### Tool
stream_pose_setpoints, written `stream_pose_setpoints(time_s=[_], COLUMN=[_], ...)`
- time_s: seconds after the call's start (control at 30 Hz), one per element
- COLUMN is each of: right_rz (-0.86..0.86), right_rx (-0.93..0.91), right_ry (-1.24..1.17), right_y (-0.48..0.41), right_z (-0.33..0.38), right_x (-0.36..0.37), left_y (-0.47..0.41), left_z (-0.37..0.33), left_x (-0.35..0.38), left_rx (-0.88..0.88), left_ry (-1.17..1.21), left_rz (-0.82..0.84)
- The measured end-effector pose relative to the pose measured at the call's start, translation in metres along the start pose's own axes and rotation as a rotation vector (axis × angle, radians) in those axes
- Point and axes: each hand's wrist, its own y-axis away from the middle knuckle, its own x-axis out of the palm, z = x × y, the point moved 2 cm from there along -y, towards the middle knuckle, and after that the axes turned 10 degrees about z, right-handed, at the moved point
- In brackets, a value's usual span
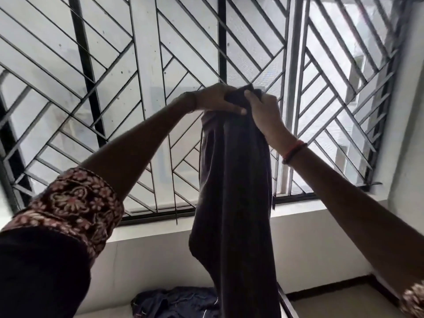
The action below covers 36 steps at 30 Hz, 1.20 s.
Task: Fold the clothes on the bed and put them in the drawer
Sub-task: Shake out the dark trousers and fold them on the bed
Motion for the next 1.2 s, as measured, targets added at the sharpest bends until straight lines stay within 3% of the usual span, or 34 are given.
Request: stream_pose_setpoints(time_s=[0.17, 0.27, 0.4, 0.67, 0.83, 0.97, 1.13, 1.2], right_rz=[-0.008, 0.089, 0.250, 0.646, 0.609, 0.542, 0.652, 0.591], right_rx=[-0.056, -0.070, 0.044, 0.269, 0.317, 0.297, 0.264, 0.261], right_ry=[0.146, 0.004, -0.402, -0.238, -0.494, -0.295, 0.107, 0.212], right_y=[0.009, 0.018, 0.042, 0.162, 0.206, 0.210, 0.228, 0.236], right_z=[-0.017, -0.020, -0.049, -0.184, -0.196, -0.199, -0.223, -0.228], right_x=[-0.007, -0.011, -0.025, -0.004, 0.003, 0.025, 0.046, 0.048], left_y=[-0.004, 0.000, 0.007, 0.022, 0.030, 0.035, 0.043, 0.048], left_z=[-0.007, -0.003, -0.001, 0.002, 0.011, 0.018, 0.021, 0.023], left_x=[0.011, 0.018, 0.021, 0.010, 0.008, 0.005, -0.003, -0.008], left_rx=[-0.025, -0.037, -0.039, -0.040, -0.068, -0.099, -0.120, -0.121], left_ry=[-0.005, 0.033, 0.115, 0.139, 0.122, 0.098, 0.085, 0.060], left_rz=[0.051, 0.007, 0.027, -0.005, -0.025, -0.032, -0.083, -0.106])
